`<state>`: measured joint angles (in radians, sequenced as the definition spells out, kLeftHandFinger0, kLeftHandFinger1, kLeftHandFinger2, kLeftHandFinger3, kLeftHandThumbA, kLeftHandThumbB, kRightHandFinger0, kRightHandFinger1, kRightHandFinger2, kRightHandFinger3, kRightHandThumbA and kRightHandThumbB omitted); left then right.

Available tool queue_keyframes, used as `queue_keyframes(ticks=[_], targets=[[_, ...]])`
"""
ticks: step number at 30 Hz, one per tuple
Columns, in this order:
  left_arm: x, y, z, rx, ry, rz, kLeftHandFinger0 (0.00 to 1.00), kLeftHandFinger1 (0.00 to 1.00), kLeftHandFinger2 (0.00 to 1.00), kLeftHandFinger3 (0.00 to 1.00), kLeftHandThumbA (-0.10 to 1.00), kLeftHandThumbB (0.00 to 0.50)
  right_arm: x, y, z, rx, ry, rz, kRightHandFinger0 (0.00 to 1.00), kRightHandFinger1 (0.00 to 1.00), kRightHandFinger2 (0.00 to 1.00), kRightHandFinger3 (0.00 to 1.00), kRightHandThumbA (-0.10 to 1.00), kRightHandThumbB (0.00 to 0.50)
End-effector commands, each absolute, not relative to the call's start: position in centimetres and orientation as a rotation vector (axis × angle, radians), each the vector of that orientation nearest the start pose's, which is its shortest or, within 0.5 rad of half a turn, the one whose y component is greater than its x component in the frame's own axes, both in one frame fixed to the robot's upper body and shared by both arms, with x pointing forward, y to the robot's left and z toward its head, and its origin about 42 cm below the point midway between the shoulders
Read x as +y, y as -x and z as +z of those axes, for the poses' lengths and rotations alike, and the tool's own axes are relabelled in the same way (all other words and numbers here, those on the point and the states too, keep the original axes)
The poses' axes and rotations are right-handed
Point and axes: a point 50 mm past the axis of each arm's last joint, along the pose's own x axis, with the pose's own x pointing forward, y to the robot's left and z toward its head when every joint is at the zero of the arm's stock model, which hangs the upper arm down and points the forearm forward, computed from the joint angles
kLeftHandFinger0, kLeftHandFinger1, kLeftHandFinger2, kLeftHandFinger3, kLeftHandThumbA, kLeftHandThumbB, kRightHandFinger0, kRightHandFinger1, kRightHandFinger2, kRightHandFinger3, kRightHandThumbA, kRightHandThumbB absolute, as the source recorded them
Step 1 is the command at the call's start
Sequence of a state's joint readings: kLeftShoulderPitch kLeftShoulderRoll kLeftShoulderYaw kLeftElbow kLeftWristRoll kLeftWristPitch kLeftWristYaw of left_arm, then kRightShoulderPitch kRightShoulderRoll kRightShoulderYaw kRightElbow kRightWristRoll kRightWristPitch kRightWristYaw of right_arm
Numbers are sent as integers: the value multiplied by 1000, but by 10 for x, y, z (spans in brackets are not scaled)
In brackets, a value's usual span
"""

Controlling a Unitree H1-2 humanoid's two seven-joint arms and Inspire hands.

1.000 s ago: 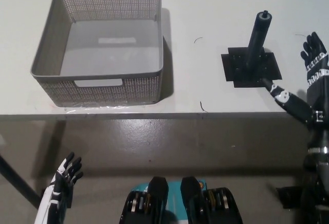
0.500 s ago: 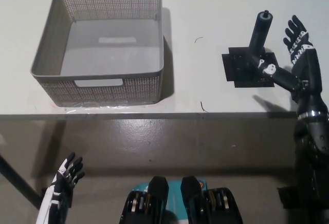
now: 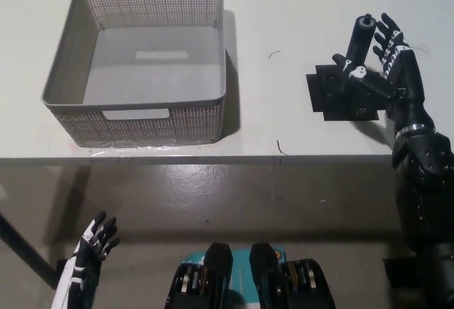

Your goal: Use the right hand to pick up a electric screw driver and put it into a container on the left side

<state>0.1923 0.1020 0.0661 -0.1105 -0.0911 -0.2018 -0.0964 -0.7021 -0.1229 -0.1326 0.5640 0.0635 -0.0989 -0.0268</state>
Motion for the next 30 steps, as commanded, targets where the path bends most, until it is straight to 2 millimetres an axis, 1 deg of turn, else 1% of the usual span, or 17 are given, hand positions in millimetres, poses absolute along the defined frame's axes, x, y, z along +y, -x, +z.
queue_keyframes(ticks=[1,3,5,8,9,11,14,15,18,25,26,27,29,30], targets=[[271,-215,103,-180,-34,-21,1000,1000,1000,1000,1000,133,-238,-510,258,-320,0,-25,1000,1000,1000,1000,1000,396],[271,-214,101,-183,-36,-28,1000,1000,1000,1000,1000,141,-240,-513,260,-323,-8,-25,1000,1000,1000,1000,1000,395],[271,-214,100,-178,-30,-33,1000,1000,1000,1000,1000,164,-242,-518,261,-322,-3,-30,1000,1000,1000,1000,1000,411],[270,-215,101,-184,-35,-36,1000,1000,1000,1000,1000,166,-242,-526,264,-311,-15,-28,1000,1000,1000,1000,1000,415],[271,-214,101,-185,-35,-37,1000,1000,1000,1000,1000,167,-242,-529,265,-310,-24,-26,1000,1000,1000,1000,1000,383],[272,-213,101,-186,-36,-38,1000,1000,1000,1000,1000,161,-240,-535,266,-302,-23,-30,1000,1000,1000,1000,1000,337],[273,-213,101,-187,-33,-36,1000,1000,1000,1000,1000,172,-239,-542,267,-293,-23,-26,1000,1000,1000,1000,1000,335],[273,-214,101,-188,-35,-37,1000,1000,1000,1000,1000,182,-239,-545,267,-288,-32,-24,1000,1000,1000,1000,1000,337],[274,-214,103,-185,-35,-42,1000,1000,1000,1000,1000,182,-239,-551,268,-278,-35,-26,1000,1000,1000,1000,1000,351],[274,-214,102,-182,-39,-53,1000,1000,1000,1000,1000,192,-241,-562,267,-250,-34,-31,1000,1000,1000,1000,1000,357],[274,-214,102,-182,-42,-52,1000,1000,1000,1000,1000,191,-241,-563,267,-248,-34,-30,1000,1000,1000,1000,1000,357],[274,-214,102,-189,-37,-59,1000,1000,1000,1000,1000,175,-241,-565,267,-239,-32,-29,1000,1000,1000,1000,1000,360],[274,-214,103,-186,-46,-61,1000,1000,1000,1000,1000,187,-239,-568,267,-215,-28,-30,1000,1000,1000,1000,1000,390],[274,-214,103,-188,-46,-60,1000,1000,1000,1000,1000,190,-238,-569,268,-211,-30,-28,1000,1000,1000,1000,1000,389]])
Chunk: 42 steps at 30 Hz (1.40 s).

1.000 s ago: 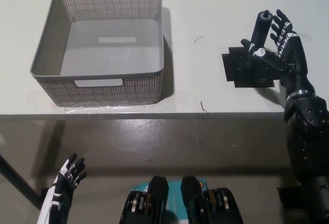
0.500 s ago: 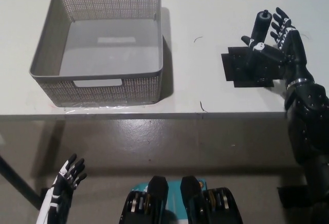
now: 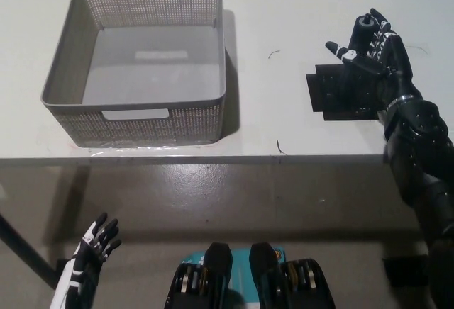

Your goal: Use the right hand to pick up a electric screw driver and put it into a container on the left side

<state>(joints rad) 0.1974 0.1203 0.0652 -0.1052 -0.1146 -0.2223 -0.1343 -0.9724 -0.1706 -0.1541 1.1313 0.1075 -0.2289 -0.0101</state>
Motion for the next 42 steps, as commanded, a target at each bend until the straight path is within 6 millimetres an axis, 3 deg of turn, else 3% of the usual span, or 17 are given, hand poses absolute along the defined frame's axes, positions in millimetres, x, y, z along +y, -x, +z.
queue_keyframes(ticks=[1,11,17,21,22,23,24,25,26,27,29,31,34,42], targets=[[274,-214,103,-190,-47,-62,1000,1000,1000,1000,1000,197,-237,-570,268,-205,-30,-24,1000,1000,1000,1000,1000,390],[275,-214,103,-189,-62,-70,1000,1000,1000,1000,1000,227,-233,-577,261,-105,-23,-31,1000,1000,1000,1000,1000,415],[275,-214,103,-185,-57,-77,1000,1000,1000,1000,1000,234,-229,-578,259,-67,6,-59,1000,1000,1000,1000,1000,476],[273,-214,104,-186,-59,-76,1000,1000,1000,1000,1000,235,-224,-579,260,-32,1,-113,1000,1000,1000,1000,1000,447],[273,-215,104,-187,-58,-78,1000,1000,1000,1000,1000,236,-223,-580,261,-13,13,-147,926,868,814,897,960,455],[273,-215,104,-187,-57,-79,1000,1000,1000,1000,1000,237,-222,-581,262,2,16,-170,788,713,789,795,936,458],[274,-216,104,-189,-58,-79,1000,1000,1000,1000,1000,239,-221,-582,264,31,41,-237,74,90,202,178,486,402],[275,-215,104,-189,-59,-79,1000,1000,1000,1000,1000,244,-220,-581,264,26,54,-260,15,39,146,72,275,360],[276,-217,105,-193,-65,-79,1000,1000,1000,1000,1000,247,-218,-581,265,20,44,-274,1,5,144,29,-9,311],[276,-217,105,-194,-66,-82,1000,1000,1000,1000,1000,249,-218,-581,266,15,35,-274,0,59,300,106,-94,280],[276,-218,105,-200,-69,-86,1000,1000,1000,1000,1000,241,-217,-580,263,-10,22,-266,0,107,463,298,-100,191],[277,-217,106,-201,-81,-94,1000,1000,1000,1000,1000,233,-216,-579,260,-31,-11,-250,0,136,565,433,-100,151],[279,-218,106,-201,-100,-91,1000,1000,1000,1000,1000,235,-215,-579,261,-37,9,-253,0,247,632,620,-100,147],[278,-218,105,-196,-103,-91,1000,1000,1000,1000,1000,226,-209,-582,276,-89,57,-262,0,281,625,587,-100,158]])
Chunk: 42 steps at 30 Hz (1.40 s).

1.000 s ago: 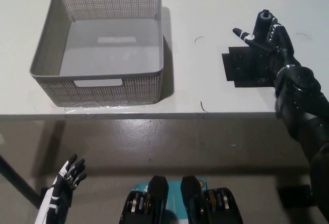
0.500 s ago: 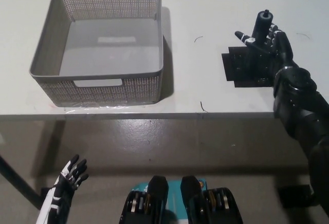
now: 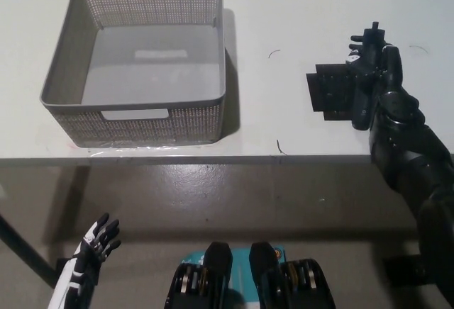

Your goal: Use the right hand to pick up a electric screw driver and put it into a container on the left side

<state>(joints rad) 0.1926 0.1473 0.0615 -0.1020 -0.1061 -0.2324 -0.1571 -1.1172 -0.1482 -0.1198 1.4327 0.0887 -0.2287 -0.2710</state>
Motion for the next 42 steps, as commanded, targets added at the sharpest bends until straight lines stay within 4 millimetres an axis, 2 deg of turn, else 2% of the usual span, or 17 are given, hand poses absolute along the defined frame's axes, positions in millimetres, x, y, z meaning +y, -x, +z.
queue_keyframes(ticks=[1,5,10,13,15,16,21,24,26,28,32,36,38,39,41,42], targets=[[279,-218,104,-196,-104,-95,1000,1000,1000,1000,1000,225,-208,-582,278,-101,41,-258,0,273,624,584,-100,155],[278,-219,104,-193,-100,-95,1000,1000,1000,1000,1000,222,-203,-584,288,-134,24,-252,0,290,627,566,-100,161],[278,-218,103,-186,-97,-93,1000,1000,1000,1000,1000,204,-191,-588,307,-189,45,-250,0,328,650,597,-100,143],[278,-217,102,-187,-112,-88,1000,1000,1000,1000,1000,212,-179,-589,326,-266,60,-232,0,249,609,592,-100,129],[278,-217,102,-186,-109,-87,1000,1000,1000,1000,1000,214,-172,-590,337,-301,53,-214,0,211,588,573,-100,148],[277,-217,103,-181,-110,-87,1000,1000,1000,1000,1000,212,-165,-591,349,-335,36,-195,0,190,570,548,-100,154],[276,-216,101,-172,-108,-79,1000,1000,1000,1000,1000,200,-145,-590,373,-414,33,-171,0,198,581,553,-100,143],[278,-214,99,-171,-108,-81,1000,1000,1000,1000,1000,192,-127,-587,391,-448,62,-163,0,214,584,575,-100,141],[278,-213,100,-165,-101,-85,1000,1000,1000,1000,1000,202,-115,-585,402,-464,57,-142,0,175,531,524,-100,142],[277,-212,100,-161,-100,-85,1000,1000,1000,1000,1000,200,-105,-583,408,-478,48,-131,0,174,543,536,-100,141],[277,-212,98,-155,-105,-87,1000,1000,1000,1000,1000,177,-74,-576,419,-510,14,-63,0,258,650,595,-100,130],[277,-212,98,-153,-114,-88,1000,1000,1000,1000,1000,191,-45,-568,425,-545,19,-19,0,181,539,447,-100,140],[277,-211,97,-154,-123,-89,1000,1000,1000,1000,1000,194,-31,-564,426,-550,35,-15,0,176,538,439,-100,154],[277,-210,97,-148,-123,-96,1000,1000,1000,1000,1000,192,-16,-560,427,-537,40,5,0,183,546,449,-100,175],[277,-209,97,-148,-130,-100,1000,1000,1000,1000,1000,187,1,-555,427,-531,35,55,0,166,528,421,-100,152],[277,-209,97,-148,-132,-102,1000,1000,1000,1000,1000,186,3,-554,427,-532,32,62,0,163,527,419,-100,148]])
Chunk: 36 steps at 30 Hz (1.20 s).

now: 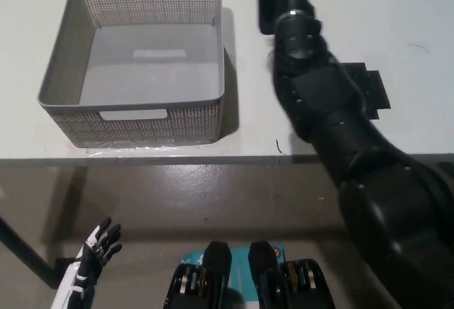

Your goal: Use the right hand to pick up a electric screw driver and put it into a container on the left side

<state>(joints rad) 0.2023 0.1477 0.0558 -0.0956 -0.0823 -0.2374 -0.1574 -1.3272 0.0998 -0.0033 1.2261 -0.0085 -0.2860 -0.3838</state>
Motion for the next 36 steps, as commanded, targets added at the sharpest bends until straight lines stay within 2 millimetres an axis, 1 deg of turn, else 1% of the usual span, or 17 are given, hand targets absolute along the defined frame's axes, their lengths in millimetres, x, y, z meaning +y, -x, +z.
queue_keyframes(ticks=[1,2,4,6,9,13,17,19,22,27,28,29,30,31,32,34,36], targets=[[277,-208,97,-152,-148,-102,1000,1000,1000,1000,1000,184,15,-550,426,-526,36,80,0,85,410,346,-100,160],[277,-209,97,-157,-150,-106,1000,1000,1000,1000,1000,180,23,-548,427,-513,40,88,0,33,381,354,-100,156],[277,-210,98,-165,-156,-117,1000,1000,1000,1000,1000,177,33,-544,427,-501,33,102,0,3,403,399,-100,149],[276,-210,99,-166,-160,-125,1000,1000,1000,1000,1000,178,41,-541,427,-492,37,114,0,30,462,380,-100,144],[276,-210,100,-171,-164,-130,1000,1000,1000,1000,1000,184,57,-536,420,-465,63,150,0,126,583,492,-100,133],[274,-211,103,-175,-168,-139,1000,1000,1000,1000,1000,174,64,-532,408,-445,55,173,0,134,609,591,-100,129],[274,-215,107,-186,-180,-146,1000,1000,1000,1000,1000,177,67,-531,394,-396,53,178,0,240,703,679,-100,113],[274,-216,110,-194,-179,-150,1000,1000,1000,1000,1000,157,68,-531,386,-369,59,174,0,282,735,700,-100,121],[273,-217,112,-203,-179,-155,1000,1000,1000,1000,1000,171,65,-532,371,-311,83,175,0,311,771,715,-100,119],[272,-219,113,-214,-186,-165,1000,1000,1000,1000,1000,170,57,-533,345,-257,96,166,0,321,760,663,-100,103],[271,-220,113,-212,-186,-166,1000,1000,1000,1000,1000,169,56,-533,341,-247,102,162,0,312,744,624,-100,103],[271,-220,113,-214,-184,-168,1000,1000,1000,1000,1000,163,54,-532,335,-236,109,153,0,282,695,521,-100,111],[270,-221,114,-212,-183,-167,1000,1000,1000,1000,1000,172,51,-532,326,-219,115,149,0,254,678,465,-100,113],[270,-222,115,-213,-180,-167,1000,1000,1000,1000,1000,172,50,-532,324,-211,111,149,0,252,688,494,-100,116],[270,-222,115,-220,-181,-172,1000,1000,1000,1000,1000,152,49,-532,321,-205,114,149,0,258,719,582,-100,127],[270,-223,115,-227,-185,-179,1000,1000,1000,1000,1000,154,44,-533,310,-171,127,152,0,280,743,685,-100,143],[271,-223,116,-230,-187,-184,1000,1000,1000,1000,1000,159,40,-534,303,-148,137,170,6,331,782,748,-100,160]])
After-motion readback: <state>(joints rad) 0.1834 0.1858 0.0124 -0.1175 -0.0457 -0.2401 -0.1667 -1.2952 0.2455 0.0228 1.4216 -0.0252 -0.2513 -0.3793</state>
